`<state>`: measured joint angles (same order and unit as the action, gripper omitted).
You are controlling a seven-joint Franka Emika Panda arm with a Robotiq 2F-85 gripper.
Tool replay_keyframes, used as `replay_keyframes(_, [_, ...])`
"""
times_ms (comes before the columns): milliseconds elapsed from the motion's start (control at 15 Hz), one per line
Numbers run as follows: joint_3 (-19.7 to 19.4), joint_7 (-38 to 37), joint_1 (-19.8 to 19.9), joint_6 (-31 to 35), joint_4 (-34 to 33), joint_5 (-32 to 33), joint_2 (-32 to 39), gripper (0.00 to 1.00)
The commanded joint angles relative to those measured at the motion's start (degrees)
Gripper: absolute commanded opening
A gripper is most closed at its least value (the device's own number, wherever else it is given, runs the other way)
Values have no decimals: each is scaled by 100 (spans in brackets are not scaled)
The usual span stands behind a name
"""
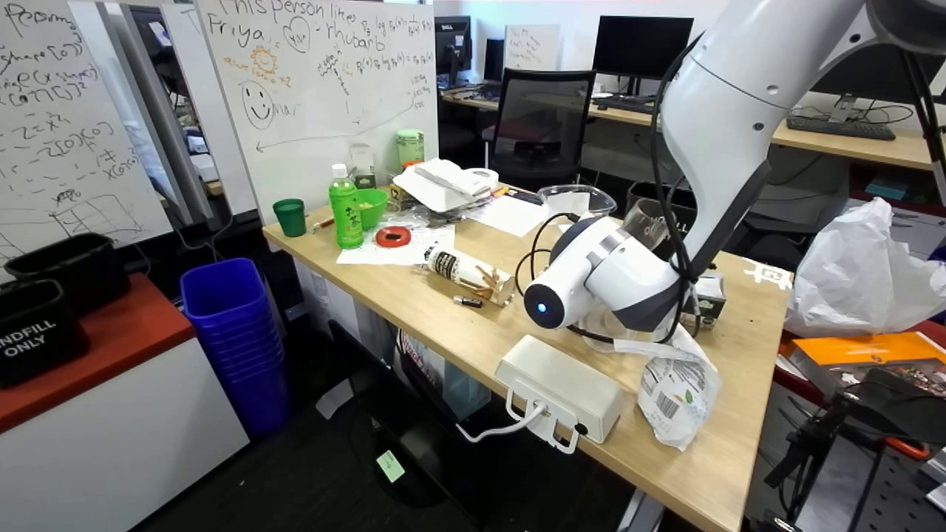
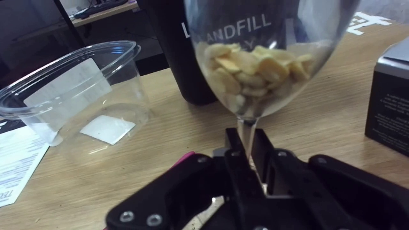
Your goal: Pour the contents of the wine glass into the black bin
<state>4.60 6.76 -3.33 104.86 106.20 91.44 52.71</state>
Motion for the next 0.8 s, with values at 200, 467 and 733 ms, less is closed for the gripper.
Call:
replay_keyframes(200, [58, -318, 28, 112, 290, -188, -323, 4])
replay_keyframes(467, [114, -292, 29, 148, 493, -188, -585, 4])
replay_keyframes(733, [186, -236, 121, 434, 695, -249, -994, 4])
